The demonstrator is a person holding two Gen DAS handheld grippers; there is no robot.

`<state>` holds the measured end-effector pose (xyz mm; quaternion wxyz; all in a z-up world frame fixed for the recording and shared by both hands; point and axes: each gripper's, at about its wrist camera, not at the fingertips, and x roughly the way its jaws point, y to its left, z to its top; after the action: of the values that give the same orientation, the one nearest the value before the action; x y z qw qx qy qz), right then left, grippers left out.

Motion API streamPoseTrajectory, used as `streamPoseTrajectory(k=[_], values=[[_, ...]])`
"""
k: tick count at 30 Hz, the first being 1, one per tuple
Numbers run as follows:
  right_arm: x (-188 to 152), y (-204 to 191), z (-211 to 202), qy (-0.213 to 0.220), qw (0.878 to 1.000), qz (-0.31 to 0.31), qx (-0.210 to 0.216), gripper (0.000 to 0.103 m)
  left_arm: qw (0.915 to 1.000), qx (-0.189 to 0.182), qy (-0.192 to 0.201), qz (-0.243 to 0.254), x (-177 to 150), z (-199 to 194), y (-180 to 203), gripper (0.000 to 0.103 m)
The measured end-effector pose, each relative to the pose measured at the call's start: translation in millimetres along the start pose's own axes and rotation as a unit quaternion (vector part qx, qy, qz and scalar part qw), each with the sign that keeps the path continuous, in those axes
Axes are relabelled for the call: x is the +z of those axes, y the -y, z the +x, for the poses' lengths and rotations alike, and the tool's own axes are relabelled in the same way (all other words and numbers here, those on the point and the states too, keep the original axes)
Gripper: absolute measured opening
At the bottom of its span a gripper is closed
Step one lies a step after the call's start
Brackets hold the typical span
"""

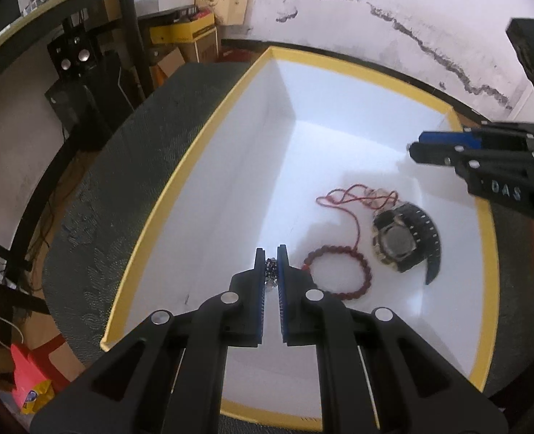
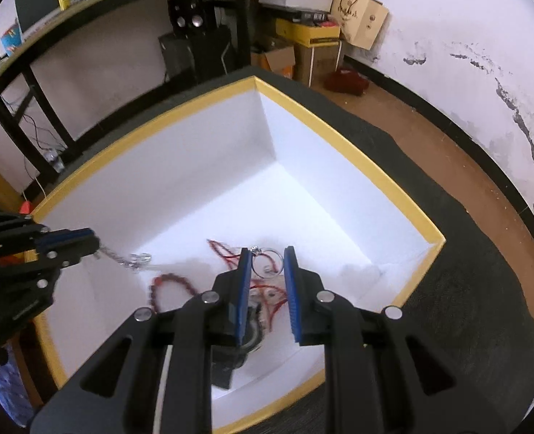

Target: Organize jewelry

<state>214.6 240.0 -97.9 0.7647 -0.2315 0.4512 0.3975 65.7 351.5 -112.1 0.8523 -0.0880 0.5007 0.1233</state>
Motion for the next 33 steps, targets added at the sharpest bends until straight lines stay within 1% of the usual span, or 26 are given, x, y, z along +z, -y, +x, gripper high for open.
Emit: streamPoseTrajectory(k=[7,11,15,17,18,19,20,21,22,23,24,25,27,33], values=[[6.6,12.0,24.2,-0.025,1.000,-0.004,-0.008,0.019,0.9999,0.007,-0.011,0.002,0.6,12.3,-4.1,0.006],[6.6,14.3,29.7,-0.030,1.000,-0.002,-0.009,0.019,0.9999,0.010,-0.013,0.002,1.9,13.7,-3.3,0.006],[3.8,12.0,33.7,-0.037,0.999,-0.015,-0.020,0.019,0.9998,0.015,-0.014,-0.002,3.8,17.4,-3.3,0.006],[3.9,13.3,34.2,-0.040,0.999,-0.012,-0.019,0.019,0.9997,0.010,-0.021,-0.001,4.4,20.1,-2.4,0.006],[5.6,13.9,33.3,-0.041,0.999,-0.006,-0.018,0.026,0.9997,0.006,-0.024,-0.001,4.4,20.8,-1.5,0.006],[6.1,15.5,30.2,-0.038,0.999,0.000,-0.016,0.038,0.9997,0.008,-0.025,-0.001,4.6,20.5,-0.7,0.008],[6.8,17.6,24.0,-0.026,1.000,0.009,-0.014,0.078,0.9995,0.017,-0.027,-0.003,5.3,19.9,0.3,0.020],[7.0,19.2,14.3,-0.004,1.000,0.015,-0.015,0.095,0.9993,0.024,-0.028,-0.005,5.9,18.4,0.3,0.038],[7.8,19.5,8.7,0.004,1.000,0.017,-0.015,0.095,0.9993,0.026,-0.026,-0.009,6.4,16.5,-0.4,0.073],[8.2,21.0,3.5,0.007,1.000,0.020,-0.012,0.095,0.9997,0.016,-0.015,-0.010,6.9,10.8,2.6,0.091],[8.2,21.8,-1.2,0.010,1.000,0.022,-0.008,0.095,0.9997,0.022,-0.005,-0.008,7.2,6.5,4.6,0.093],[7.2,21.2,-3.7,0.011,1.000,0.020,-0.006,0.095,0.9995,0.032,0.004,-0.003,8.0,2.4,8.2,0.093],[5.0,19.4,-8.8,0.014,1.000,0.011,-0.014,0.095,0.9996,0.026,0.003,0.004,9.9,-0.6,13.4,0.093],[-1.4,24.1,-25.7,0.025,0.999,0.024,-0.011,0.095,0.9997,0.024,0.007,0.001,10.8,-10.9,19.4,0.093]])
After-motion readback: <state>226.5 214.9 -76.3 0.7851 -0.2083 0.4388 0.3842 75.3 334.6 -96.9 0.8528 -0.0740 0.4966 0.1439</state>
